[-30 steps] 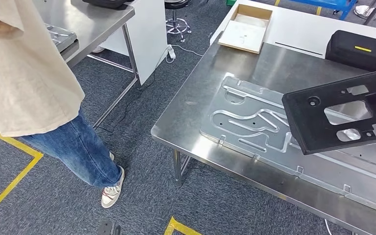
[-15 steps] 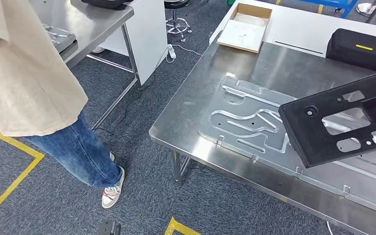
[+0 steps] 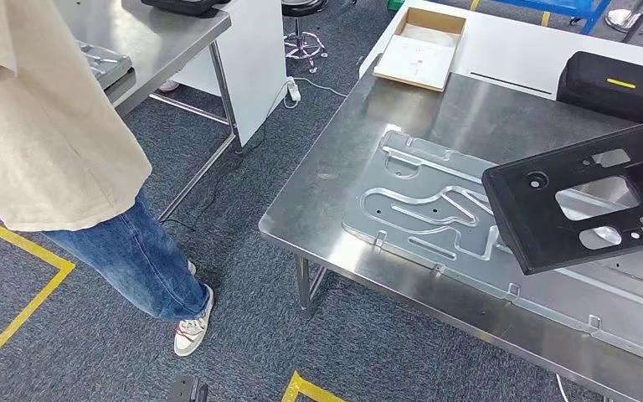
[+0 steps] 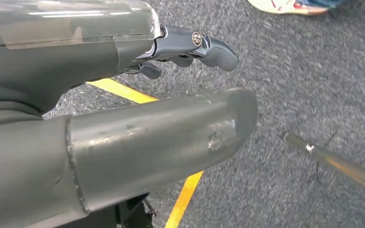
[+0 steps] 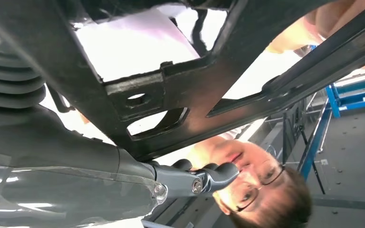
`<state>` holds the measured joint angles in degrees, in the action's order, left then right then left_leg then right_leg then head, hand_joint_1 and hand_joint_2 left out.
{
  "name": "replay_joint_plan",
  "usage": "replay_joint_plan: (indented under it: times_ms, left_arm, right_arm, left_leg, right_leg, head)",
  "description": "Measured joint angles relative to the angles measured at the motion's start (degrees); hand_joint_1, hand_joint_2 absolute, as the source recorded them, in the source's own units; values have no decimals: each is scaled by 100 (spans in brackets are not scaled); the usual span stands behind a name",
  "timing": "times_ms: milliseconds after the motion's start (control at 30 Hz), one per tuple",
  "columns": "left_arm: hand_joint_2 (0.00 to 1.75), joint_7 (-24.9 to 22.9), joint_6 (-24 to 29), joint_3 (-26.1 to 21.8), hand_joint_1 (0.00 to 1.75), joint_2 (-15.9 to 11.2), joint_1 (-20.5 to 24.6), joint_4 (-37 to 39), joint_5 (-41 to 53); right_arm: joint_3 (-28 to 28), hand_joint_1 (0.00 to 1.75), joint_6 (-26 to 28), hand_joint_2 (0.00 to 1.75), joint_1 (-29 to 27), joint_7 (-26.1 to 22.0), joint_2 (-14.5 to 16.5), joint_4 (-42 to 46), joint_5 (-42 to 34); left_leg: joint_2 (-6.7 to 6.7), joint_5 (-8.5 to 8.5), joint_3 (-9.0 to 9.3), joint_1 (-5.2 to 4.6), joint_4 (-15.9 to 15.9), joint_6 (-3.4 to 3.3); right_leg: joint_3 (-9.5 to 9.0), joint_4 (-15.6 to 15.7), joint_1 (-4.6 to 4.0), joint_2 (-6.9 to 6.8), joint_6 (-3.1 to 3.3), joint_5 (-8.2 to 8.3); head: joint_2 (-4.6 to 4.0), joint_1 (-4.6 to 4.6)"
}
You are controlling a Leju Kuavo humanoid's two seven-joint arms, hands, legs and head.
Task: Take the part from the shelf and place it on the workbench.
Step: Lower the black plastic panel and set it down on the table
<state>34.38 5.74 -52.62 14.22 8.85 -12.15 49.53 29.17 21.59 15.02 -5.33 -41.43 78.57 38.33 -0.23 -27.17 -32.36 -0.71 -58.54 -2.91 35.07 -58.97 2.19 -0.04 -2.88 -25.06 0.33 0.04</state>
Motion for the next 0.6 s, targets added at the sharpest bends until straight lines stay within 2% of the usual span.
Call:
replay_joint_plan:
  times_ms: [67, 100, 167, 200, 233, 267, 333, 400, 467, 533, 567, 600]
  left_arm:
    - [0, 0, 2, 1, 0, 3, 3, 0, -5]
    - [0, 0, 3, 1, 0, 5, 6, 0, -5]
    - [0, 0, 5, 1, 0, 5, 3, 0, -5]
    - [0, -1, 5, 1, 0, 5, -1, 0, -5]
    - [0, -2, 5, 1, 0, 5, -7, 0, -4]
    - [0, -3, 5, 1, 0, 7, -12, 0, -4]
    - [0, -4, 5, 2, 0, 11, -15, 0, -3]
    - [0, -4, 5, 3, 0, 16, -10, 0, -2]
    - [0, -4, 5, 4, 0, 17, -10, 0, -2]
    - [0, -4, 5, 5, 0, 17, -11, 0, -2]
    - [0, -3, 5, 5, 0, 17, -8, 0, -2]
    - [0, -2, 5, 5, 0, 16, -5, 0, -2]
  right_arm:
    - [-1, 0, -2, 0, -1, -1, -9, -4, 1]
    - [-1, 0, -2, 0, -1, -1, -13, -7, 2]
    - [-1, 0, -2, 0, -11, -2, -13, -15, 2]
    - [-1, 0, -2, 0, -22, -4, -10, -20, 2]
    - [-1, 0, -2, 0, -33, -5, -9, -24, 2]
    - [-1, 0, -1, 0, -39, -6, -9, -25, 1]
    - [-1, 0, 0, 0, -39, -7, -19, -24, 1]
    - [-1, 0, 1, 0, -41, -10, -30, -20, 1]
    - [1, 0, 3, 0, -48, -19, -35, -14, -1]
    - [1, 0, 5, 0, -48, -25, -38, -7, -1]
    - [1, 0, 5, 0, -47, -25, -40, -3, -1]
    - [1, 0, 5, 0, -47, -25, -43, -1, -1]
  left_leg:
    - [14, 78, 35, 16, 100, -70]
    - [22, 114, 50, 26, 145, -99]
    - [30, 134, 38, 15, 154, -122]
    - [31, 133, 32, 8, 149, -122]
    - [31, 130, 30, 1, 143, -122]
    - [32, 122, 33, -3, 132, -120]
    - [30, 89, 38, -4, 91, -98]
    - [23, 50, 15, -23, 30, -53]
    - [17, 34, -4, -39, 5, -13]
    - [17, -2, -8, -35, -22, 38]
    - [16, -75, -44, -31, -114, 72]
    - [14, -217, -143, -22, -337, 107]
  right_leg:
    - [49, -106, 14, -1, -48, -98]
    - [143, -318, 13, 0, -61, -242]
    - [457, -1022, 8, 2, -77, -617]
    - [601, -1339, 4, 3, -88, -732]
    - [670, -1492, 5, 2, -94, -742]
    - [628, -1417, 5, 1, -94, -637]
    - [268, -709, 9, -10, -81, -272]
    - [-22, -113, -16, -19, -40, -80]
    - [-51, -22, -51, -7, 16, -85]
    - [-50, -9, -30, 1, 82, -75]
    - [-56, 3, -16, -3, 120, -68]
    - [-60, 17, -1, -8, 154, -60]
  head:
    - [0, 5]
    - [0, 9]
    - [0, 11]
    - [0, 11]
    - [0, 10]
    - [0, 10]
    - [0, 11]
    - [0, 10]
    - [0, 7]
    - [0, 7]
    - [0, 7]
    - [0, 7]
